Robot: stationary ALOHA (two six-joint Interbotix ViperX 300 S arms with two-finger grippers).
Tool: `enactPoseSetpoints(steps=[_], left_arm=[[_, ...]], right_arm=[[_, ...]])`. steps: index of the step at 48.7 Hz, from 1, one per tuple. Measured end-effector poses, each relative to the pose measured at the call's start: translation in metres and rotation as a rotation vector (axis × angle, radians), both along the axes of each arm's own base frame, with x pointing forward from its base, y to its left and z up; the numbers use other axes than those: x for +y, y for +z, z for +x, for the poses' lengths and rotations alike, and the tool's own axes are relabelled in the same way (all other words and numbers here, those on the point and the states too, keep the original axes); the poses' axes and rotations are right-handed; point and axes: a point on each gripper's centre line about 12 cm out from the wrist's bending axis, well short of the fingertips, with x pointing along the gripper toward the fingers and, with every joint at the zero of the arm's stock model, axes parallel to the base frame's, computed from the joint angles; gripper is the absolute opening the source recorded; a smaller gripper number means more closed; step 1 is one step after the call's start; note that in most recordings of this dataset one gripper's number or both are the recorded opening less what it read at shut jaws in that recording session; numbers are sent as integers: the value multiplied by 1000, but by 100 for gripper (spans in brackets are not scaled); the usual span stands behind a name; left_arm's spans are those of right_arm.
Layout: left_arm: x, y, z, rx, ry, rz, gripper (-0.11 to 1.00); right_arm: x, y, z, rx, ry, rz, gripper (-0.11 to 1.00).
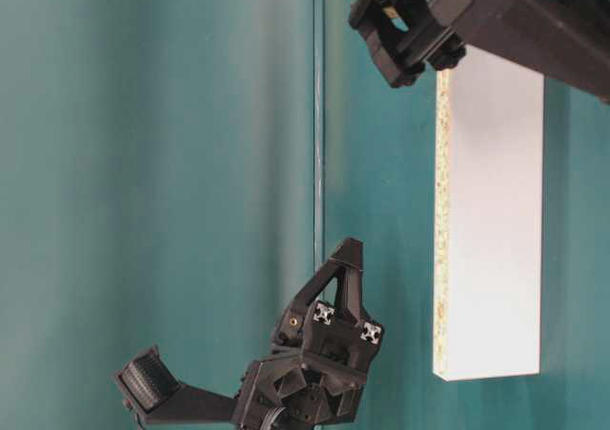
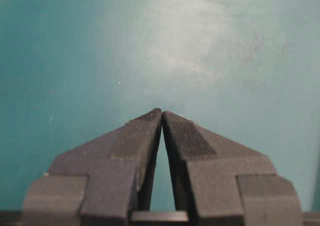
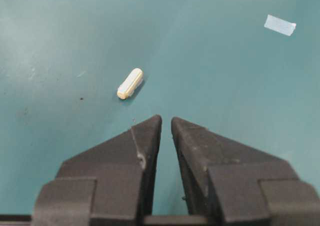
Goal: Insert the rod into the hole on the wooden board.
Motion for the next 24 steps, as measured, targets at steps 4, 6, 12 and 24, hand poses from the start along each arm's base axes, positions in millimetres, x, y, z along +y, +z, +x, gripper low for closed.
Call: enactPoseSetpoints(steps=[4, 6, 12, 24], left_arm=[[-1, 8, 3, -4, -21, 8, 13], [-2, 14, 5, -11, -29, 12, 9], [-4, 28, 6, 2, -38, 3, 9], [-14, 52, 1, 46, -64, -18, 29]], right_arm=[[0, 0, 0, 12, -4, 5, 13], [0, 2, 0, 26, -6, 1, 5], [-1, 13, 2, 109, -20, -29, 0], [-6, 47, 0, 333, -99, -40, 1]])
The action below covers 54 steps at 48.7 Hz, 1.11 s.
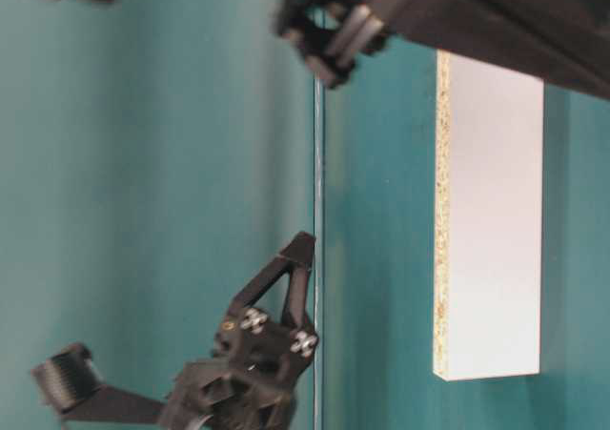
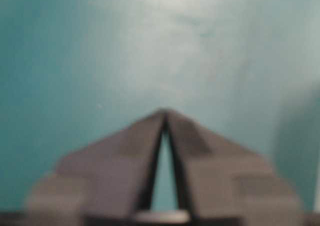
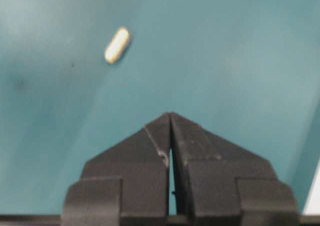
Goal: Insert the rod into the hole on the wooden board.
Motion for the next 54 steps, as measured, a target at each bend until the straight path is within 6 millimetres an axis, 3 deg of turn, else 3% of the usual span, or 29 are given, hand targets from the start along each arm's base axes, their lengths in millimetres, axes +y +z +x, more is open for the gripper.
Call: enactPoseSetpoints(steps=[5, 11, 16, 20, 28, 40, 54], left_arm=[[-13, 15, -1, 3, -36, -2, 61], [-26, 29, -5, 12, -71, -6, 92], [-37, 37, -13, 22, -97, -10, 98], [-46, 37, -19, 39, -120, -15, 97], [-64, 29, -29, 81, -168, -24, 98], [-84, 18, -30, 145, -230, -32, 98], [-93, -4, -30, 225, -256, -42, 98]], right_arm=[[-1, 10, -2, 85, -61, 31, 18], [-2, 16, -3, 174, -125, 56, 53], [-1, 21, -2, 250, -191, 82, 81], [-1, 26, 0, 289, -230, 96, 96], [1, 36, 8, 334, -292, 125, 97], [11, 33, 36, 419, -338, 105, 97], [20, 29, 62, 461, -355, 86, 97]])
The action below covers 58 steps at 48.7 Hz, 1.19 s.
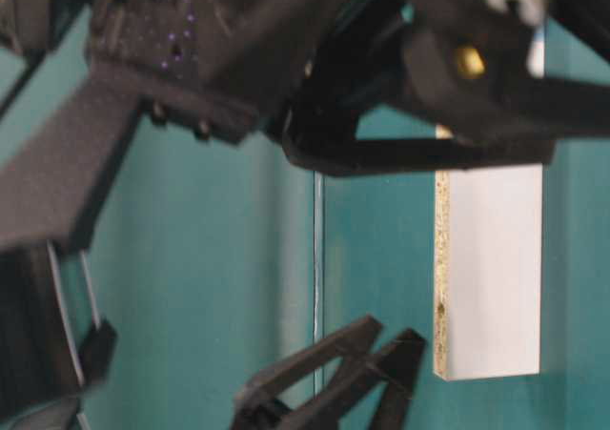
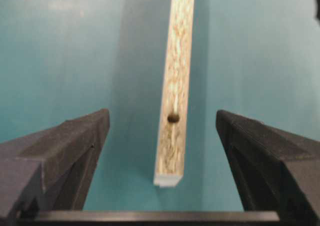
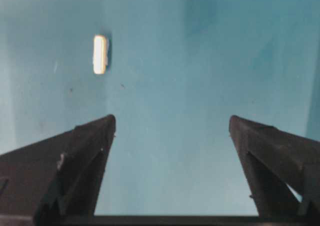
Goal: Insert the rod into the hole on the wooden board.
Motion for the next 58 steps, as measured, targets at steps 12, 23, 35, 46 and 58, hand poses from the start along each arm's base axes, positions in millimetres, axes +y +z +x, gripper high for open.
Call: enactPoseSetpoints(steps=[12, 23, 35, 46, 58], left_arm=[[0, -25, 0, 72, -1, 1, 98], [0, -35, 1, 91, 0, 1, 98], [0, -34, 2, 86, 0, 1, 98], [0, -33, 2, 84, -2, 3, 97], [0, -33, 2, 84, -1, 2, 97]], right_arm=[[4, -6, 14, 40, -6, -16, 97], [7, -13, 24, 58, -8, -23, 97], [10, -22, 31, 76, -8, -29, 97], [21, -26, 34, 81, 9, -26, 97], [41, -32, 42, 75, 39, -21, 97]])
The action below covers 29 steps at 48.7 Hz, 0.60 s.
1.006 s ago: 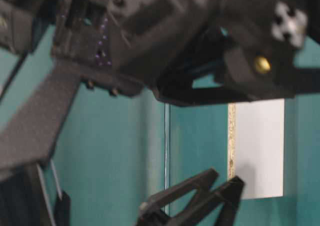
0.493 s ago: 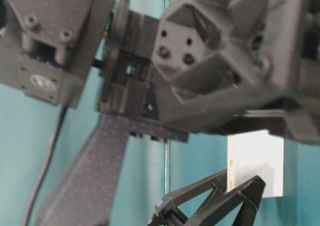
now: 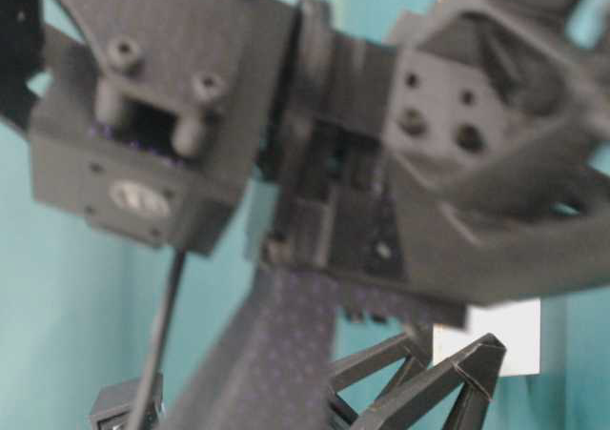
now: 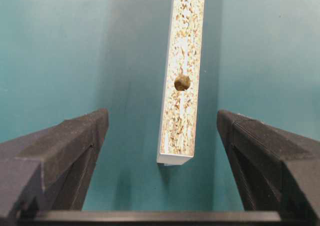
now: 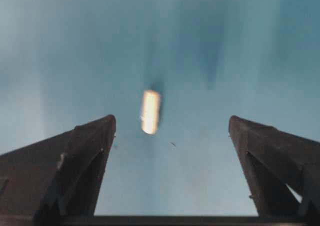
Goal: Insert the rod into the hole on the wooden board.
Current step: 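Lower the right gripper and close it on the wooden dowel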
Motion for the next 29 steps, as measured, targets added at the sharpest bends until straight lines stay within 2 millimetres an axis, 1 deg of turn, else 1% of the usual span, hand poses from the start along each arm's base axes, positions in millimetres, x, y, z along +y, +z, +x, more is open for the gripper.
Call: enactPoseSetpoints(steps=[10, 16, 29], left_arm=[[-1, 0, 0, 2, -2, 0, 97], [-1, 0, 0, 2, -2, 0, 97], [-1, -1, 0, 2, -2, 0, 97]], right_arm=[[3, -6, 9, 3, -1, 0, 97], [4, -12, 8, 24, -1, -9, 97], [3, -12, 7, 40, -4, -15, 96]])
